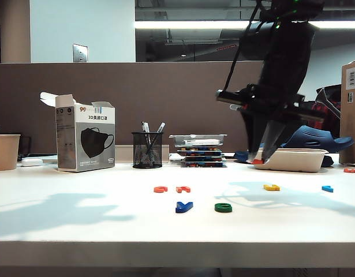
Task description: Select the appropriate letters from the row of letter magnets placed on the table to arrange into the word "yes".
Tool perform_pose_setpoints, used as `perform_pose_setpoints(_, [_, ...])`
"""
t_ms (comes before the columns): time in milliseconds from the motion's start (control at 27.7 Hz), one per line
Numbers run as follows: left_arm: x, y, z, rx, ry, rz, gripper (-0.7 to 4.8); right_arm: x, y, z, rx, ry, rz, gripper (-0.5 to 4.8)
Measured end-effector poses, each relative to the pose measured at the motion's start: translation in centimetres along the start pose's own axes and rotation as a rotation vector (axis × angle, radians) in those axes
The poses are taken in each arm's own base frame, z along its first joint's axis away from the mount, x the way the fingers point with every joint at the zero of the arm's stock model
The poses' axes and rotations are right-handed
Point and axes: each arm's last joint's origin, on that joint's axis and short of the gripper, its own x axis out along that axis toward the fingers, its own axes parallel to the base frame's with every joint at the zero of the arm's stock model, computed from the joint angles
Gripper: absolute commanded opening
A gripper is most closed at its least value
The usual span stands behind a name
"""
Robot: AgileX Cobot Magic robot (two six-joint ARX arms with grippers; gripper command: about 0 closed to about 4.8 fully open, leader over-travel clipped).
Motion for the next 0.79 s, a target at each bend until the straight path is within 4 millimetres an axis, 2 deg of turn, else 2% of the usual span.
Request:
perform_pose_setpoints(325, [0.0, 0.0, 0.0, 0.0, 0.0, 0.0, -0.05, -3.7, 0.1, -1.5, 0.03, 0.008, -0.002, 0.53])
perform_pose_setpoints(614, [0.0, 0.0, 0.0, 0.0, 0.0, 0.0, -0.05, -7.3, 0.3, -2.7, 0.05, -0.055, 0.017, 0.53])
perform_pose_setpoints(794, [0.0, 0.0, 0.0, 0.0, 0.0, -0.001, -0.05, -8.1, 0.6, -3.5, 0.054, -0.04, 0.015, 0.53])
